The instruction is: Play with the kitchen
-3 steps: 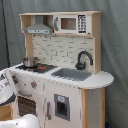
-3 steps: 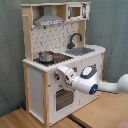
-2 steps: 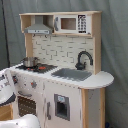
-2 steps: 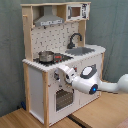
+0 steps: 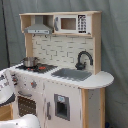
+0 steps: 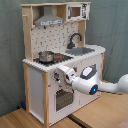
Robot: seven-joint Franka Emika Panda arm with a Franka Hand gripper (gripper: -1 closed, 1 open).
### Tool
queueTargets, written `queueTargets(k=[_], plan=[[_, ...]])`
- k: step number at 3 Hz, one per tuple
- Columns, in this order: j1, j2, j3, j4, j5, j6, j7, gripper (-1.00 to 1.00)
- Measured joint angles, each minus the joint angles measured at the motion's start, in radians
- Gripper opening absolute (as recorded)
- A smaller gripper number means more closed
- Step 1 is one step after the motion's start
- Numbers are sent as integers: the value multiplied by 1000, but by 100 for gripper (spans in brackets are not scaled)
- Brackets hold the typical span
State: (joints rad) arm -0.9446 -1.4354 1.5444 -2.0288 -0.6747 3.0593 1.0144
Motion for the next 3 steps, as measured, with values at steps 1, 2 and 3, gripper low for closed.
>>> queueTargets(k=[1,2,3], plan=[[71,-24,-17,-21,0,-31,-55,100],[137,-17,-18,-95,23,-42,-45,100],[213,-8,-17,-155,69,-65,-43,100]])
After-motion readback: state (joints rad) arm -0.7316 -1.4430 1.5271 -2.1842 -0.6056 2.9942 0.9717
